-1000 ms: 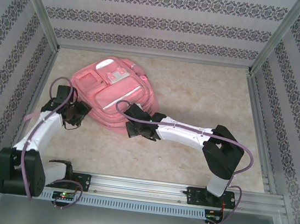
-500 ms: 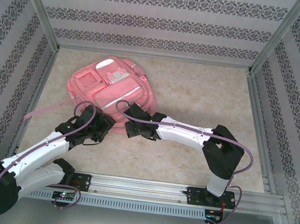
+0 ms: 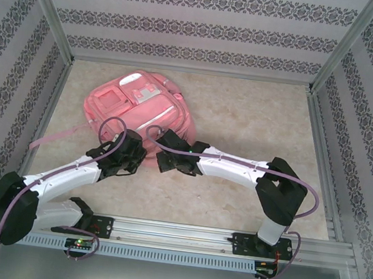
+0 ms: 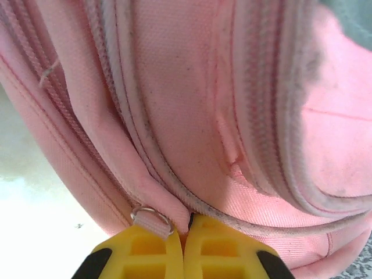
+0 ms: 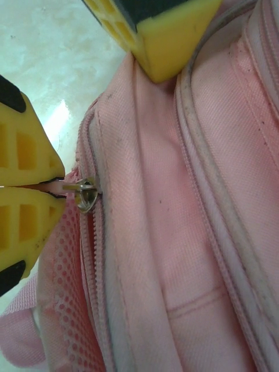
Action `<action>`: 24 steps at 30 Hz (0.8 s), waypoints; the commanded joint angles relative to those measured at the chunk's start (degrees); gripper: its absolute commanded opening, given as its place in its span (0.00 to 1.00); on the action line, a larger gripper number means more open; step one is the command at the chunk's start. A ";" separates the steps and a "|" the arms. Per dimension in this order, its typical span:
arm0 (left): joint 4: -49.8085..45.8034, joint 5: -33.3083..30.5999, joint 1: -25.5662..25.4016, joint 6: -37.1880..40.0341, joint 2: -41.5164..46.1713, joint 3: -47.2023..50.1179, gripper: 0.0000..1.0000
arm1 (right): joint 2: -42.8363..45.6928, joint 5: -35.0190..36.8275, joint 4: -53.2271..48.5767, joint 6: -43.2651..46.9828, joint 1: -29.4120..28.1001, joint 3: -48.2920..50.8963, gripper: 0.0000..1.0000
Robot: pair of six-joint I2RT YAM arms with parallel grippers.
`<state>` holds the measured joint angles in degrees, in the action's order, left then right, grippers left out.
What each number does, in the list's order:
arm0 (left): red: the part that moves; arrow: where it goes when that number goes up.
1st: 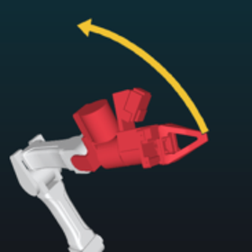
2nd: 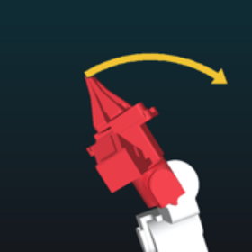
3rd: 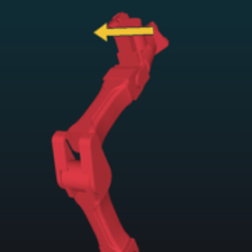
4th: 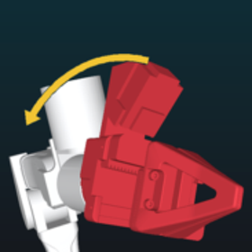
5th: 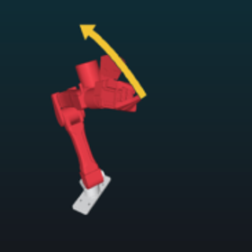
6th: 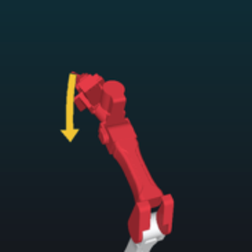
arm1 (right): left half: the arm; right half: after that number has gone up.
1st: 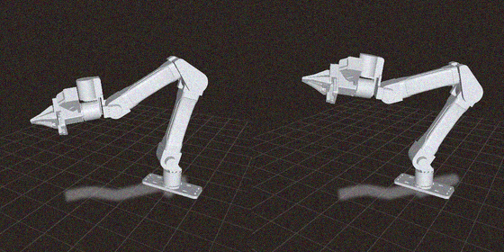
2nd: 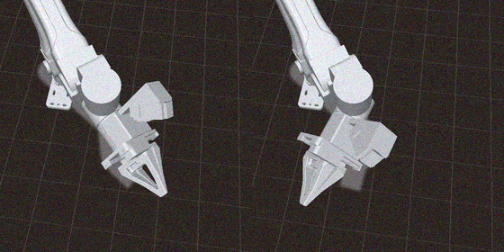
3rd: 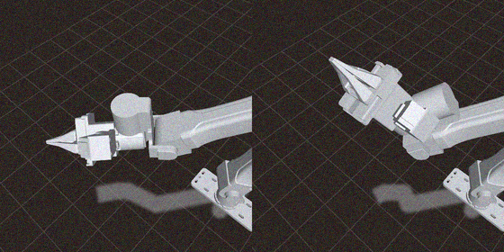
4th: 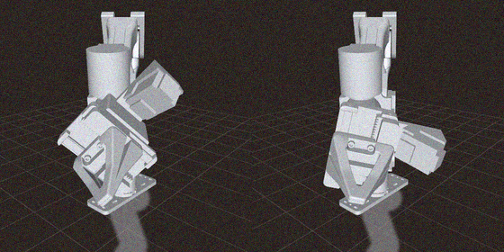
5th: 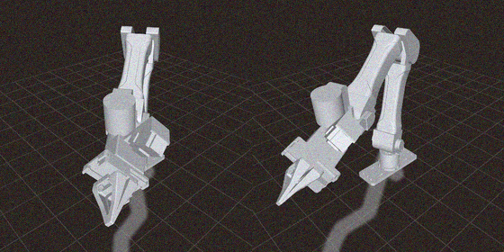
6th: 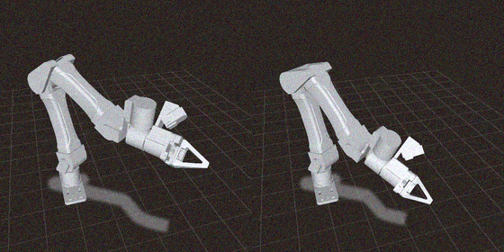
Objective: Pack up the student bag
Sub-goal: Zip the student bag at the middle-left of the table.
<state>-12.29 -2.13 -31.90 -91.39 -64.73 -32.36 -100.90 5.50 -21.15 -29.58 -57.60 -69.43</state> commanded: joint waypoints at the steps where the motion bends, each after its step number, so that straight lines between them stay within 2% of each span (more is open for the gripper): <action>1: -11.37 -6.51 -0.15 -1.28 4.08 -1.47 0.00 | 2.65 0.81 0.50 1.05 1.62 1.45 0.00; 9: -28.31 -12.18 1.26 -1.35 16.67 -0.46 0.00 | 3.22 2.85 0.47 5.76 10.25 3.78 0.00; 14: -34.48 -13.56 4.93 2.72 22.04 -0.85 0.00 | 0.46 2.68 0.84 8.53 14.55 1.47 0.00; 16: -36.14 -11.98 9.06 6.90 22.79 -1.75 0.00 | -1.00 1.63 0.89 10.02 14.76 -0.29 0.00; 19: -35.43 -4.96 19.40 15.75 21.84 -2.17 0.00 | -2.86 -1.56 0.68 11.04 13.98 -3.15 0.00; 22: -33.07 1.65 29.34 24.00 18.35 -2.71 0.00 | -3.83 -4.50 0.94 10.81 11.52 -5.02 0.00; 24: -32.17 3.02 33.31 28.53 15.56 -4.29 0.00 | -4.19 -5.72 1.17 10.20 9.57 -5.86 0.00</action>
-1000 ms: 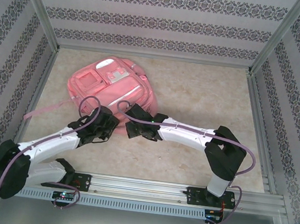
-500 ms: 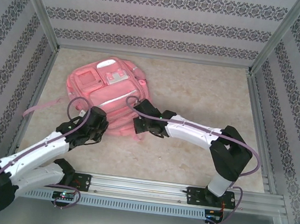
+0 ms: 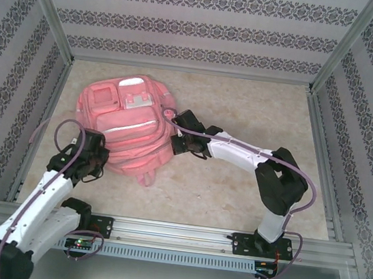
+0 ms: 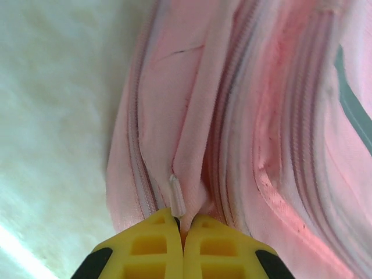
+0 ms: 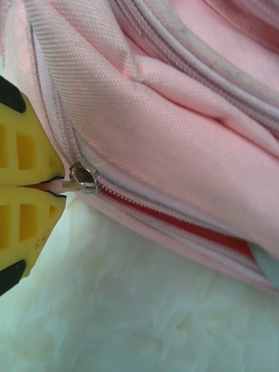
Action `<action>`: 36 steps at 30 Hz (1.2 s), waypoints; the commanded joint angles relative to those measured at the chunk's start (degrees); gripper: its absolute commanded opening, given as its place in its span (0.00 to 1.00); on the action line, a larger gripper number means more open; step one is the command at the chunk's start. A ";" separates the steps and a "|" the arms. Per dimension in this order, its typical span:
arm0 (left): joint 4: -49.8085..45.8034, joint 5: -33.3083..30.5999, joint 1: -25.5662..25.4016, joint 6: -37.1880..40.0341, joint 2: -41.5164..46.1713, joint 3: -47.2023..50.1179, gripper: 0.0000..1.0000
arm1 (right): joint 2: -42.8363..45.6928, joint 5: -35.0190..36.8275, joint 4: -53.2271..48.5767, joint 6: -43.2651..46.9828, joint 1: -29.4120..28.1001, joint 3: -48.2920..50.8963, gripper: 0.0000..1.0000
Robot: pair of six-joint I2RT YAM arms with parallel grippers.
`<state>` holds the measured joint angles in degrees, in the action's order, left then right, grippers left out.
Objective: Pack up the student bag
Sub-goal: Zip the student bag at the middle-left of the table.
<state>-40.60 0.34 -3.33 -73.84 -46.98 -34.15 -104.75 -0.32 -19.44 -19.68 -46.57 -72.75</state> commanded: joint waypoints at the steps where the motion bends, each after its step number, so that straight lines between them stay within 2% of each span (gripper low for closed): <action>1: -3.49 0.66 6.59 13.29 -3.87 -3.49 0.00 | -0.58 -0.61 -0.56 -0.27 -2.51 -3.02 0.00; 6: -2.45 3.40 13.87 21.46 -12.27 -9.22 0.00 | -1.05 -3.92 0.54 -3.19 -7.22 -4.27 0.00; 7: -2.79 4.15 14.05 22.19 -13.32 -10.74 0.03 | -1.28 -4.24 0.55 -3.57 -8.05 -4.77 0.00; 12: -2.75 8.97 14.06 19.67 -12.06 -11.42 0.39 | -2.97 -6.22 1.36 -5.07 -10.07 -6.94 0.00; 15: -3.08 13.87 13.39 15.01 -9.62 -9.13 0.44 | -3.95 -6.37 1.54 -5.09 -10.47 -7.87 0.00; 18: -3.29 16.05 9.66 9.29 -5.32 -7.16 0.46 | -4.23 -5.43 1.60 -4.92 -10.47 -7.80 0.00; 22: -1.80 14.03 1.83 -1.05 0.39 -5.01 0.48 | -4.41 -4.71 1.58 -4.82 -10.30 -7.43 0.00; 28: 12.53 7.59 -13.67 -16.88 0.69 0.42 0.55 | -3.99 -4.78 2.15 -4.62 -10.21 -6.36 0.00; 31: 17.11 3.88 -18.06 -19.80 -3.01 0.33 0.56 | -3.47 -4.75 2.55 -4.66 -10.21 -5.75 0.00; 36: 20.89 -0.56 -20.66 -19.74 -8.22 -1.13 0.58 | -2.70 -4.87 3.29 -5.09 -10.21 -4.64 0.00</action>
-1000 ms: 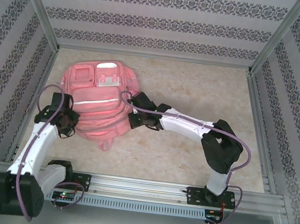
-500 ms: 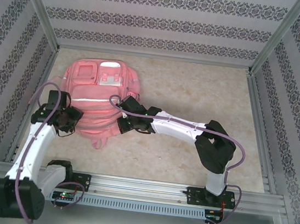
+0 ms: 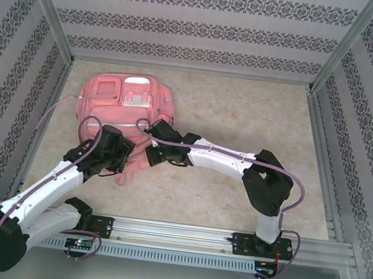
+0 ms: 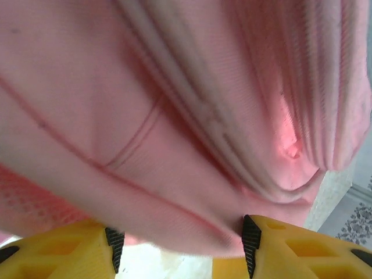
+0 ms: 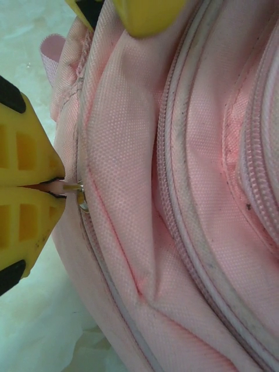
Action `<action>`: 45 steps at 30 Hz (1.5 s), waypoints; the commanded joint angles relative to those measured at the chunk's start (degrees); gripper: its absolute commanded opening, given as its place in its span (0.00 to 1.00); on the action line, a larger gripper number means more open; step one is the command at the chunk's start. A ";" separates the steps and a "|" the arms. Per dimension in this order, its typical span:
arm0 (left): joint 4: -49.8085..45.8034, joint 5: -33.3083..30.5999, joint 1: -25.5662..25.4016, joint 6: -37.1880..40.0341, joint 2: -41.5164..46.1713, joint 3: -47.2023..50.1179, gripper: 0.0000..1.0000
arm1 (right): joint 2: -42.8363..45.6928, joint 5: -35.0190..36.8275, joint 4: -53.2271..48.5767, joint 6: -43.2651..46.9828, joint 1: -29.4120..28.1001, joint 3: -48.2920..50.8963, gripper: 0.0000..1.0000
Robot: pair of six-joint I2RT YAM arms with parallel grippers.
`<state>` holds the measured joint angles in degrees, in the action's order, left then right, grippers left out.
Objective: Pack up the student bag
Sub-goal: Zip the student bag at the middle-left of the table, then move the student bag to the top-center of the table.
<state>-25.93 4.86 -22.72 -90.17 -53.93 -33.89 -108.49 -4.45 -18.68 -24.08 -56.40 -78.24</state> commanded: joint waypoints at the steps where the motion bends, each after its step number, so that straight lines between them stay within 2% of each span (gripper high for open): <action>1: 6.01 -5.92 -1.56 -3.66 -2.24 -1.36 0.58 | 1.22 -0.74 2.75 -0.82 -0.46 1.12 0.00; 3: 6.76 -6.61 -1.87 -3.98 -3.88 -0.95 0.51 | 1.50 -0.58 2.94 -1.07 -0.46 1.41 0.00; 5: 6.79 -6.78 -2.22 -4.64 -5.10 -0.45 0.35 | 1.86 -0.48 3.29 -1.30 -0.46 1.90 0.00; 7: 5.25 -7.51 -2.49 -4.60 -5.07 -0.53 0.11 | 2.20 0.09 3.20 -1.19 -0.46 2.28 0.00; 8: 3.39 -8.15 -2.56 -4.42 -4.46 -0.89 0.03 | 2.30 0.71 2.96 -0.92 -0.42 2.33 0.00; 9: 0.52 -9.16 -2.58 -4.17 -3.62 -1.77 0.00 | 2.38 1.47 2.62 -0.57 -0.24 2.48 0.00; 13: -8.18 -12.86 -2.57 -2.06 1.35 -3.63 0.00 | 3.14 3.24 2.57 0.34 2.50 4.33 0.00; 21: -15.42 -12.56 -2.48 -1.25 10.90 -1.95 0.00 | 0.79 7.12 3.82 4.71 11.20 4.23 0.00; 30: -18.14 -10.84 -2.21 3.14 14.96 -3.20 0.00 | -11.43 7.05 2.20 8.25 19.34 -8.73 0.00; 36: -15.23 -8.12 -2.10 6.21 13.44 -4.06 0.00 | -15.29 7.61 -0.33 8.06 22.01 -13.79 0.00; 42: -6.59 0.47 -2.86 10.68 3.26 -7.75 0.00 | -8.58 10.07 1.12 7.14 25.10 -8.06 0.00; 45: -4.74 0.13 -5.52 12.61 -2.00 -11.72 0.00 | -5.27 9.94 1.35 6.83 28.11 -5.02 0.00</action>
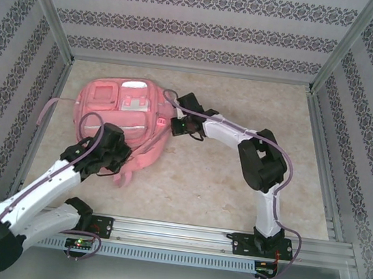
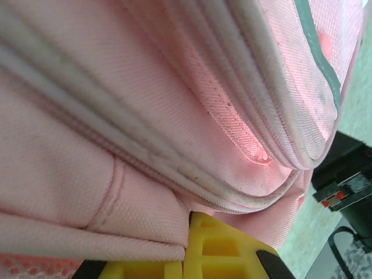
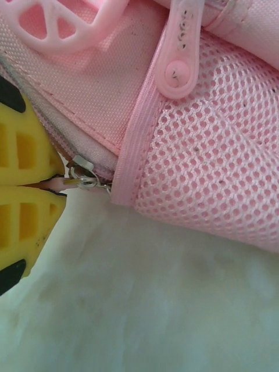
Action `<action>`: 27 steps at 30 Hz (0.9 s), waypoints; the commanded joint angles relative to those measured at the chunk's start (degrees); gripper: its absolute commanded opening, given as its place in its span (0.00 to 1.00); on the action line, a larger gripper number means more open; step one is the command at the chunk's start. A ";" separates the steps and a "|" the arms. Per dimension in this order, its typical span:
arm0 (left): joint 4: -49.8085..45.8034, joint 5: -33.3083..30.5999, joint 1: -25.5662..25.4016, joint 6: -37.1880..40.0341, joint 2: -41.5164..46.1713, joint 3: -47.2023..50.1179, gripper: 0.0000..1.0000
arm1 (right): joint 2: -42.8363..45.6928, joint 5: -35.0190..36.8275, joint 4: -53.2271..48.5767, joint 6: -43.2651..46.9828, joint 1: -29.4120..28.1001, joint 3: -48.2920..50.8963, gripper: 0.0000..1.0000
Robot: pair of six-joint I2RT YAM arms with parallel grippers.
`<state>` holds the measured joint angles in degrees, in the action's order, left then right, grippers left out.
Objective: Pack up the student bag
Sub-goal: Move the student bag to the top-center of the table.
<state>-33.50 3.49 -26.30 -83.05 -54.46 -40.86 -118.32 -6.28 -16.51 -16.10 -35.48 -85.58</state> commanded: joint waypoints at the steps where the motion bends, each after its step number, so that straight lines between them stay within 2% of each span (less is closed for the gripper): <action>1: 3.67 1.28 -2.83 5.78 -3.00 -5.85 0.00 | 5.29 11.74 -0.97 -0.85 8.29 3.03 0.00; 11: 12.02 2.15 -13.97 5.02 -21.55 -15.92 0.00 | 8.39 12.80 -2.30 0.74 16.67 6.42 0.00; 14: 10.41 2.50 -16.04 5.62 -26.95 -20.78 0.00 | 8.29 11.87 -3.08 0.63 18.62 6.03 0.00; 15: 9.18 2.08 -16.45 6.23 -28.28 -22.38 0.03 | 8.50 11.66 -2.94 0.70 18.94 6.12 0.00; 16: 7.85 1.76 -16.82 6.91 -29.50 -24.04 0.14 | 8.83 11.49 -2.98 0.72 19.05 6.34 0.05; 19: 4.75 1.36 -16.94 8.44 -31.51 -26.90 0.51 | 10.63 11.14 -2.39 0.25 19.12 7.54 0.08; 20: 3.83 0.74 -16.94 8.89 -31.59 -27.36 0.59 | 11.49 10.73 -2.09 -0.06 19.05 8.19 0.11; 24: -2.37 -3.50 -16.77 10.87 -30.32 -28.48 0.86 | 15.61 10.06 -0.73 -0.36 18.98 11.48 0.35; 27: -7.67 -6.35 -15.28 13.28 -28.28 -28.14 0.93 | 19.46 10.43 -0.02 -0.67 19.06 14.61 0.42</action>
<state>-32.05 1.61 -42.72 -73.76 -85.58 -68.49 -103.42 2.11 -19.00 -16.29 -16.34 -72.95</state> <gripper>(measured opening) 0.924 0.406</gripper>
